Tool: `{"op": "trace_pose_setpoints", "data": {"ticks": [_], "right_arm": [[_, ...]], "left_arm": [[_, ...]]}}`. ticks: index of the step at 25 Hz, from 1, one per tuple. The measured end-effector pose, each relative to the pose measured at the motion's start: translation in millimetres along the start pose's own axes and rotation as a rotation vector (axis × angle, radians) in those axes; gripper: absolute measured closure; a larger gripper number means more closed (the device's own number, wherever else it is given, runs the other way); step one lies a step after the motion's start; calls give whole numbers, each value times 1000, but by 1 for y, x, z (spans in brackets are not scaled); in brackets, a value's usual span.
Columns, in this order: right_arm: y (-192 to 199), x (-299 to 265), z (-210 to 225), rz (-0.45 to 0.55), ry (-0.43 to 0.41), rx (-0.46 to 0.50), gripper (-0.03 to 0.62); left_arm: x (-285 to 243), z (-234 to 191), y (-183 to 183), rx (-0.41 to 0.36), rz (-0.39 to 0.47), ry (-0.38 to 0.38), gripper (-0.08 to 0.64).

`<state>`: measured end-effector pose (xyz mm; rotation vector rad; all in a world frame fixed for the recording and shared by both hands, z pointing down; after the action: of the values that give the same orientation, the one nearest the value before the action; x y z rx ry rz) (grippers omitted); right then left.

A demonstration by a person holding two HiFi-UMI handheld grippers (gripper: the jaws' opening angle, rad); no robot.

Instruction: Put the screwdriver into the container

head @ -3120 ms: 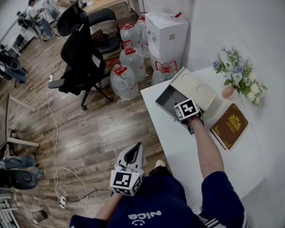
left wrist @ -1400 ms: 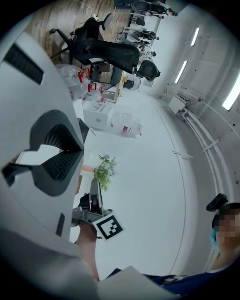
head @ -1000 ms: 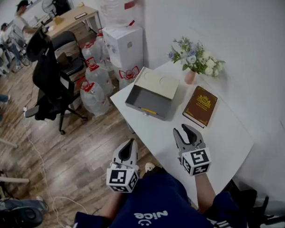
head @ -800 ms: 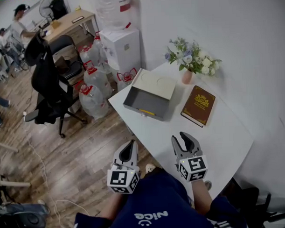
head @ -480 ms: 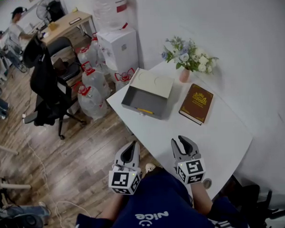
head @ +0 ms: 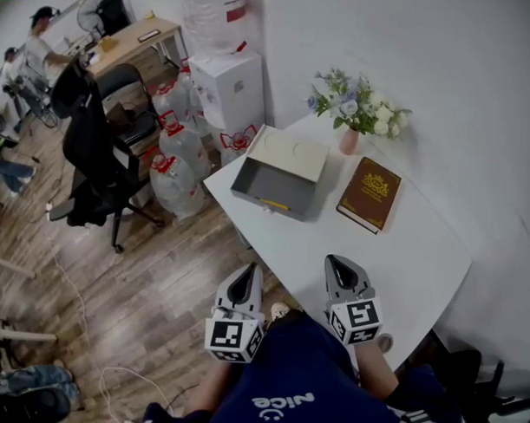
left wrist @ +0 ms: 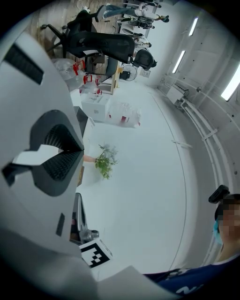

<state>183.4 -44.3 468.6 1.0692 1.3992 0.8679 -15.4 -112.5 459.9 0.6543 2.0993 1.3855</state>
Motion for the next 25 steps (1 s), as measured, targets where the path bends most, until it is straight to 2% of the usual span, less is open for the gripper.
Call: {"op": "trace_pose_setpoints", "data": {"ticks": [11, 25], "right_arm": [[-2, 2, -2, 13, 0, 43, 571], [-1, -1, -4, 19, 5, 37, 571]], "left_arm": [[5, 0, 0, -7, 2, -16, 543], [0, -2, 1, -8, -2, 5, 543]]}}
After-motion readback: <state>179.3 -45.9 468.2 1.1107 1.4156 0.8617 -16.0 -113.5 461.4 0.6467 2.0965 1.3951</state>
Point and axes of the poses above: the fingertips, and each gripper's own axes: x backward along the fingers, z to its right, y out of its underside, the point moved 6 cm from there along x, backward along the fingers, and after that the axes turned 7 degrees about x, right-handed, at the moved point
